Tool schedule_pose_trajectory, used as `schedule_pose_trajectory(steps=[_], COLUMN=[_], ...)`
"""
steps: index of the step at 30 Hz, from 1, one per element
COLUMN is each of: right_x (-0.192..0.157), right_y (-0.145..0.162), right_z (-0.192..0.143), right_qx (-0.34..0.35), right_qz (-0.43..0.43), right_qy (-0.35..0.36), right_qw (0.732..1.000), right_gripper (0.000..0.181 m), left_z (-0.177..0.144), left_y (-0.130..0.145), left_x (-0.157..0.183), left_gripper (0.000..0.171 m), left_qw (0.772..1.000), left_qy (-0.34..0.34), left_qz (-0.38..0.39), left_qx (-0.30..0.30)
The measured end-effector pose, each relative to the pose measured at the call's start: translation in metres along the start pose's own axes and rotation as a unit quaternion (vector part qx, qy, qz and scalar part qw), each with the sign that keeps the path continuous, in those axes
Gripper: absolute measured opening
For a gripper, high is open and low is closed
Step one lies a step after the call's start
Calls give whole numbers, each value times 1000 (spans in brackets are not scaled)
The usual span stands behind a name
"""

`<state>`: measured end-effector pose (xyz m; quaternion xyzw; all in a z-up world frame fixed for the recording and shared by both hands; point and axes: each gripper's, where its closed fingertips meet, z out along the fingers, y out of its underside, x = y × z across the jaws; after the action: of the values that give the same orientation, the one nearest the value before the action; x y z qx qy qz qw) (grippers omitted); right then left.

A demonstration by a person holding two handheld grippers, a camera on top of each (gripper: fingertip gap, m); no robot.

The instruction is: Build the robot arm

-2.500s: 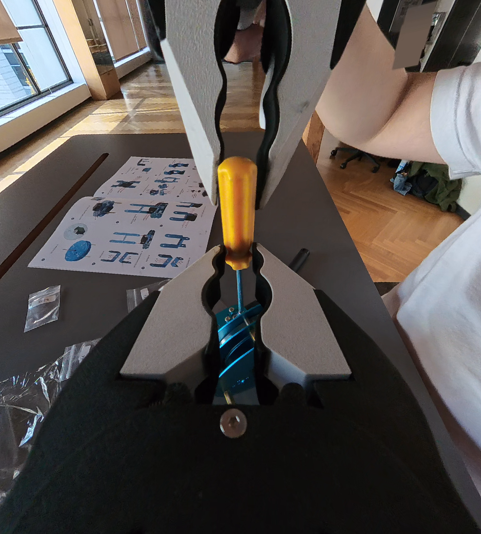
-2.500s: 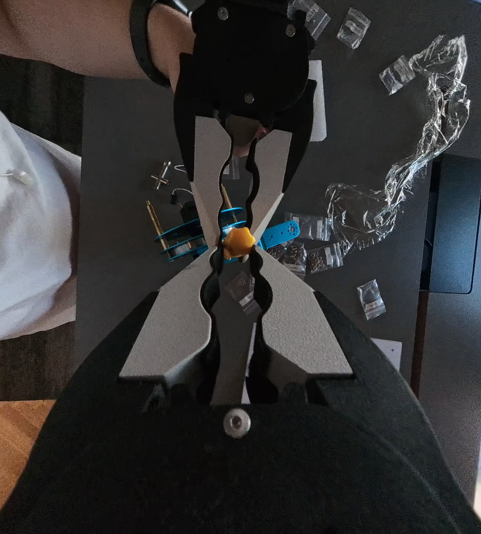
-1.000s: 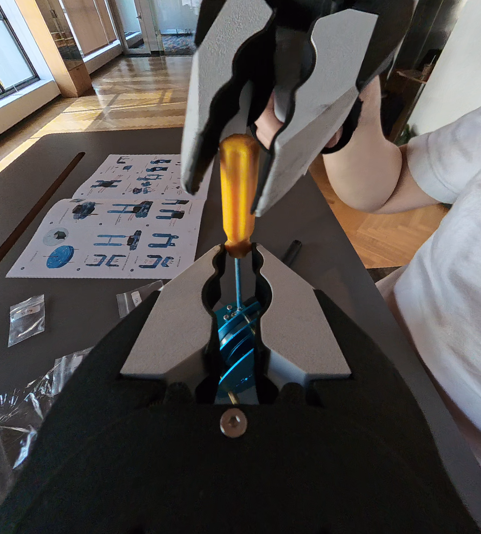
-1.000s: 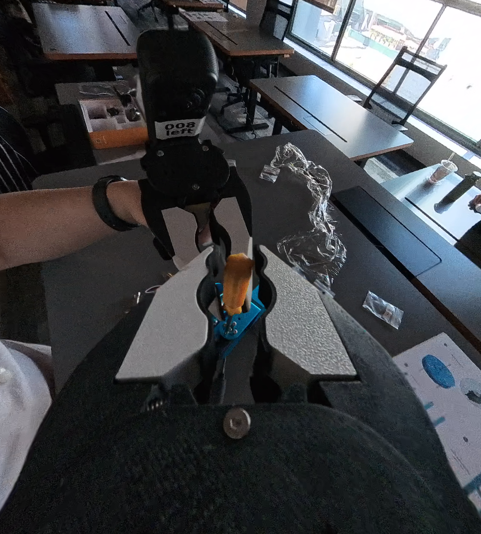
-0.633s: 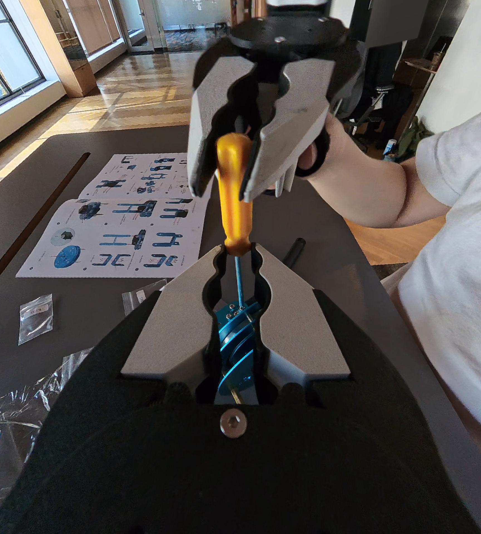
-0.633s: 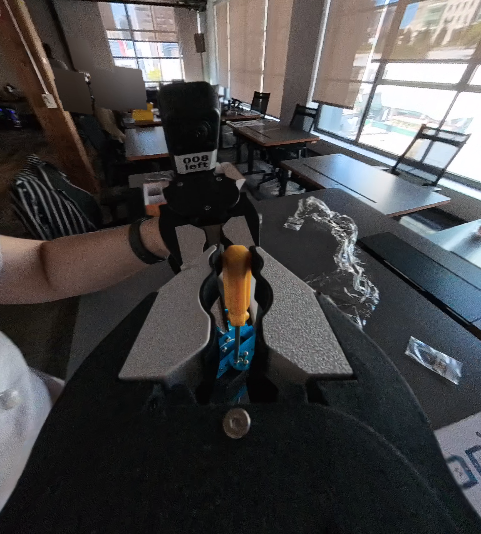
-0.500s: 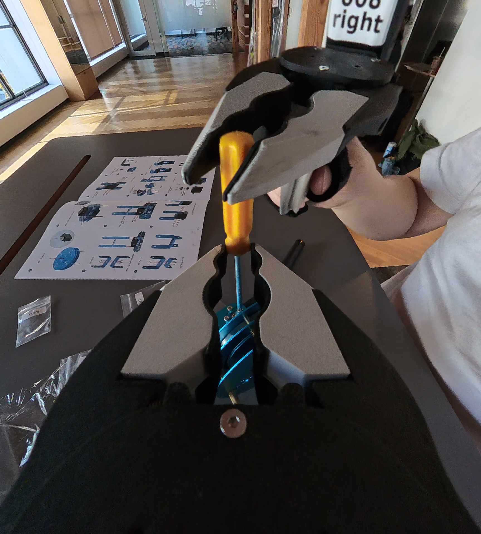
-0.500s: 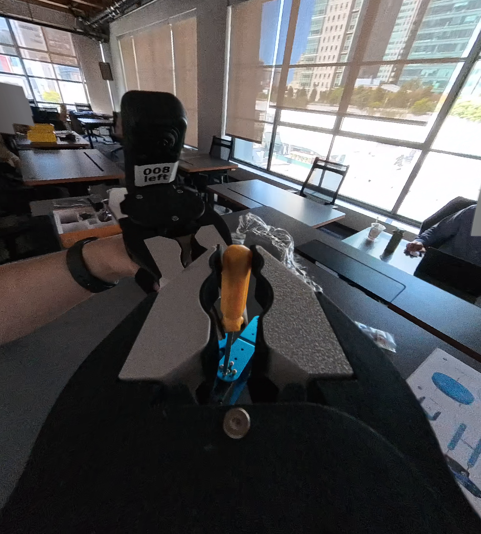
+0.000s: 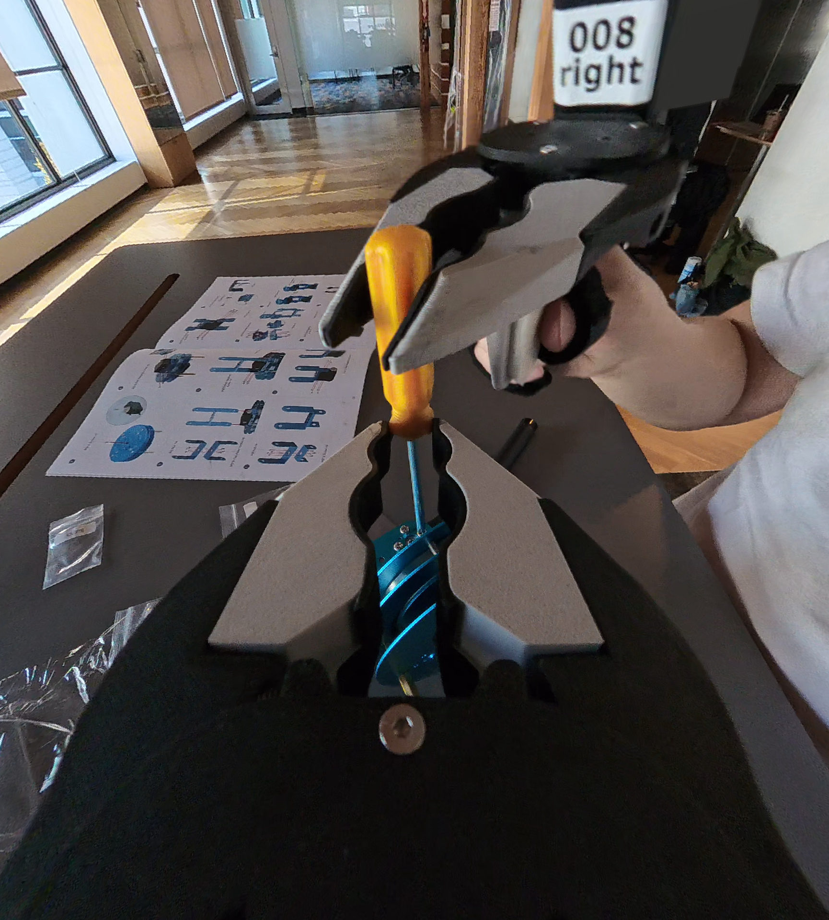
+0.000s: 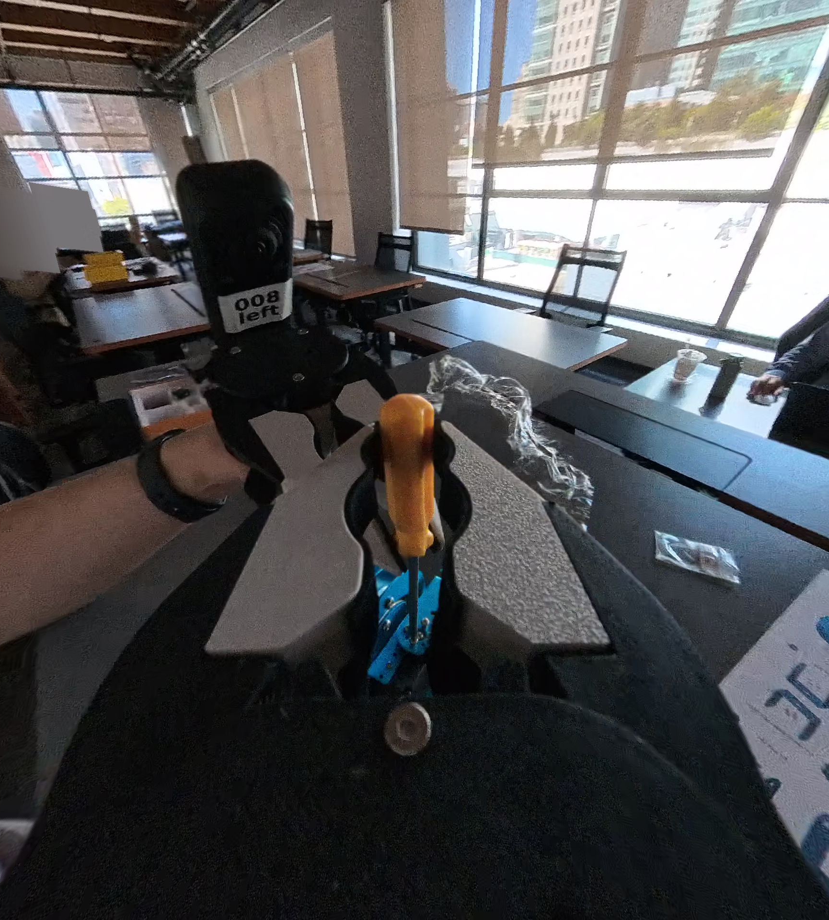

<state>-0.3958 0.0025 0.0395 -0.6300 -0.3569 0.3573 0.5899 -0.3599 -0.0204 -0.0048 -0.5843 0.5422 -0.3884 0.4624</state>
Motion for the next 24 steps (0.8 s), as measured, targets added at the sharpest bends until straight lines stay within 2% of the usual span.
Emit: schedule_pose_trajectory(steps=[3,6,8,9,11,13,16,18,19,21,24], right_x=[0,-9,-12,-11,-11,-8,1,3,3,-2,0], right_y=[-2,-1,7,10,10,9,7,6,5,4,7], right_z=[0,3,3,1,0,3,1,-1,-1,2,1], right_qx=[25,-4,-42,-56,-53,-31,26,42,34,14,-14], right_qz=[-13,-38,-56,-53,-39,-40,-15,-41,-71,-102,-47], right_qy=[56,-28,-112,-141,-168,-129,-7,58,64,10,-88], right_qw=[998,999,991,987,984,990,1000,997,995,995,995], right_gripper=[18,30,26,17,16,17,17,16,17,23,23], left_z=[0,-2,-4,-4,-4,-4,-4,-3,-3,-4,-4], left_y=[1,1,3,3,3,4,4,4,3,4,5], left_x=[1,0,0,1,0,-2,-3,-2,-2,-3,-4], left_gripper=[15,15,15,15,15,15,15,12,12,12,10], left_qw=[1000,1000,1000,1000,1000,1000,1000,1000,1000,1000,1000], left_qy=[8,7,10,14,8,-1,-5,0,1,2,-1], left_qz=[-4,-6,-8,-8,-5,-1,-2,-5,-6,-7,-7], left_qx=[2,2,2,3,1,-1,1,2,4,2,3])
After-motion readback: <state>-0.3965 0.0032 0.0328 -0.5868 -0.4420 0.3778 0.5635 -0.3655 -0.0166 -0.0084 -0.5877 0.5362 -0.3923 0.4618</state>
